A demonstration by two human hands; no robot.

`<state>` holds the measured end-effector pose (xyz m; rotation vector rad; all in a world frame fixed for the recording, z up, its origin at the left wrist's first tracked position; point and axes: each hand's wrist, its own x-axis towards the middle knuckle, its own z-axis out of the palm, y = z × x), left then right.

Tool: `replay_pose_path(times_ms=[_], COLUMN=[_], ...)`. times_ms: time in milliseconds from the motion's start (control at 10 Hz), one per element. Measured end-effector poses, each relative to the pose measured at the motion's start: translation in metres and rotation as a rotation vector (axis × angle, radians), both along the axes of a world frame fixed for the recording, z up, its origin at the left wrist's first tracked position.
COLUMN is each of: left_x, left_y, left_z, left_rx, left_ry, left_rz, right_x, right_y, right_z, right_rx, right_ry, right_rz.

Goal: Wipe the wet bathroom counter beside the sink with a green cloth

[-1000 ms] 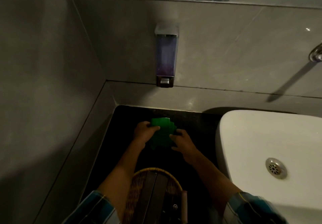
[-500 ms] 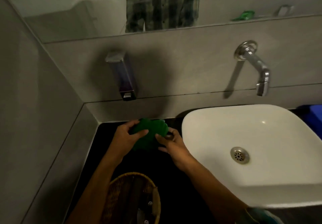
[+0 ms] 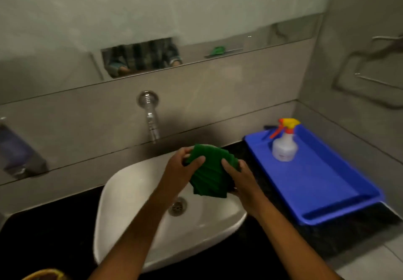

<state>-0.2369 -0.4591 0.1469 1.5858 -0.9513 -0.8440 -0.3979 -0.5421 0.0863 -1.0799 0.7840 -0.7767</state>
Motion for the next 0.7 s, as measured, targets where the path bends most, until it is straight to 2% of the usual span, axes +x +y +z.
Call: replay_pose_path(times_ms=[100,200,300,400,500,600,700], left_x=[-0.067,-0.156,-0.201,-0.239,-0.249,-0.236,-0.209], left_y=[-0.048,-0.097,-0.122,-0.147,-0.151,-0.136,-0.128], left_z=[-0.034,-0.077,-0.093,-0.117,-0.131,-0.142,-0.143], left_rx=[0.077,0.140,0.219,0.378,0.481,0.419,0.254], left_ry=[-0.066,-0.197,-0.224,-0.316,-0.662,-1.036,-1.087], left_rz=[0.079,0.005,-0.191,-0.475,-0.648,-0.703,-0.629], right_x=[-0.061,-0.138,-0.179,-0.211,-0.220,-0.229,-0.221], right_y=[-0.029,-0.071,-0.096,-0.120,-0.127,-0.121,-0.119], right_z=[-0.016,-0.039,-0.055,-0.079,-0.094,-0.111,-0.114], right_rx=[-0.041,-0.105,-0.173,-0.296,-0.254,-0.317,-0.450], right_ry=[0.137,0.428,0.665,0.892,1.122,1.699,1.774], right_rz=[-0.244,-0.387,-0.388,-0.339,-0.192,0.108,0.035])
